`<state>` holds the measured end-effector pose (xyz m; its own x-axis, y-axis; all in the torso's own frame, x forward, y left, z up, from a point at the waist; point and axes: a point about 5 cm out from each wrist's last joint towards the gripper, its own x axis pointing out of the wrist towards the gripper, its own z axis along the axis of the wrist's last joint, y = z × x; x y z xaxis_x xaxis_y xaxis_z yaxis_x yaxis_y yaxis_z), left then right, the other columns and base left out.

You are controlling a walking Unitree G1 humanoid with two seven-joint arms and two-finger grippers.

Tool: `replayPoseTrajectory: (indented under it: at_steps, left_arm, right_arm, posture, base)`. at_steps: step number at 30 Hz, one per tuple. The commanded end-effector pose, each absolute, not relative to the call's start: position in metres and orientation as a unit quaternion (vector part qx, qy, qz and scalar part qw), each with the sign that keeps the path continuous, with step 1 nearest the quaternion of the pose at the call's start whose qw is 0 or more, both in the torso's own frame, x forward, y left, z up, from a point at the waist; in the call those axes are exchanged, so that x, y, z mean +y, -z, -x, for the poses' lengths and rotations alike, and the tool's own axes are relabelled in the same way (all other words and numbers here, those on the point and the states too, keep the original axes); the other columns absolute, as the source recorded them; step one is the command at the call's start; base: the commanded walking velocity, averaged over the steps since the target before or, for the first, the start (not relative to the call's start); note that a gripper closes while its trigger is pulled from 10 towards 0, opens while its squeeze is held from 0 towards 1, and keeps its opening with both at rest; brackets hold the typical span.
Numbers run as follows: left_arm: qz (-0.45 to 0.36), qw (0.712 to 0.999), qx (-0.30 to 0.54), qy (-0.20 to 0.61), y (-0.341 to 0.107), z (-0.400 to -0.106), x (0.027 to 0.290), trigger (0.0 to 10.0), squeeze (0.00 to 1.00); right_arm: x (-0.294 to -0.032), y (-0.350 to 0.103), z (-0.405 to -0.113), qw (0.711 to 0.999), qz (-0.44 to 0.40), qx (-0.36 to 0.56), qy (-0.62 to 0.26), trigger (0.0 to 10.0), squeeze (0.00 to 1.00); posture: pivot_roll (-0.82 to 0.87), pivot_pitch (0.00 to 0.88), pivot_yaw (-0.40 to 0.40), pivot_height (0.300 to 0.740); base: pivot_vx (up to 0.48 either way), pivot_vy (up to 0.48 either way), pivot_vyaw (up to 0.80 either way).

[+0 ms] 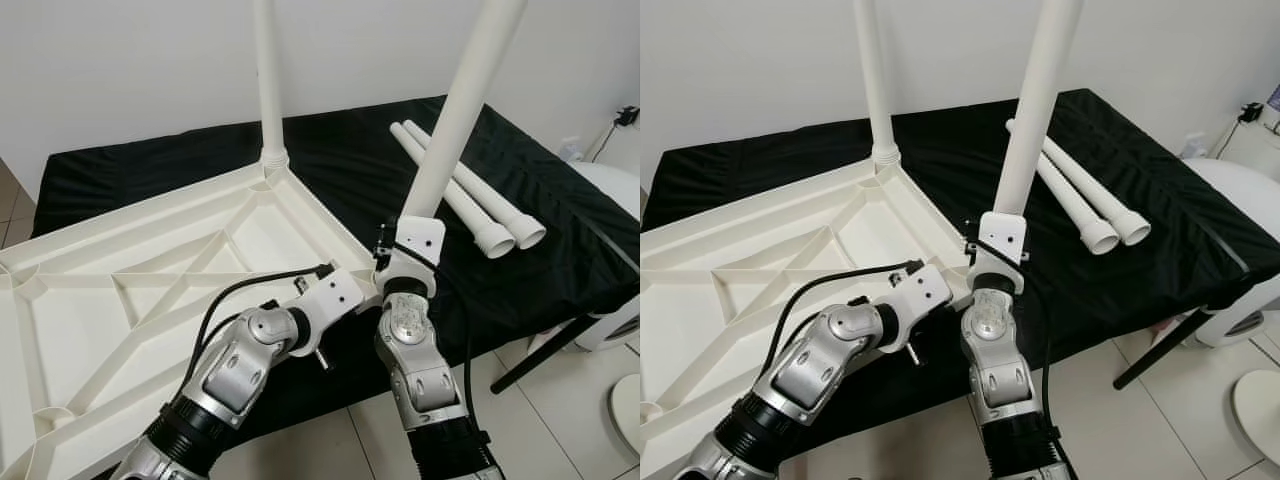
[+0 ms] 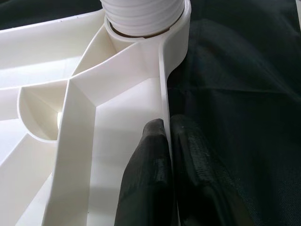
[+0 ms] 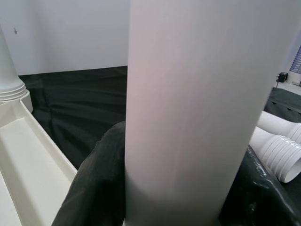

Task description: Building children table

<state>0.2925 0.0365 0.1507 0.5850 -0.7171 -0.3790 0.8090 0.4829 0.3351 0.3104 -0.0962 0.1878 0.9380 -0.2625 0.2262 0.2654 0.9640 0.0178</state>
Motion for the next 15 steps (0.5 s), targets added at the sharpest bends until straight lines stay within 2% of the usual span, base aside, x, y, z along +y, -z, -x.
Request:
replayPoseTrajectory:
  at_steps: [1,15]
  left_arm:
    - [-0.253,0.867,0.065,0.425,-0.1621,-0.2946,0.0391,10.0,0.0]
    - [-0.251,0.868,0.065,0.424,-0.1625,-0.2944,0.0393,10.0,0.0]
  right_arm:
    - [-0.1218,-0.1657,-0.3101,0.976,0.039,-0.068,0.202,10.0,0.0]
    - [-0.1174,-0.1598,-0.3083,0.98,0.052,-0.06,0.184,10.0,0.0]
  posture:
    - [-0.11,0.09,0.017,0.74]
    - [-0.11,0.095,0.013,0.74]
  base:
    - [0.0,0.0,0.0]
    - [0.0,0.0,0.0]
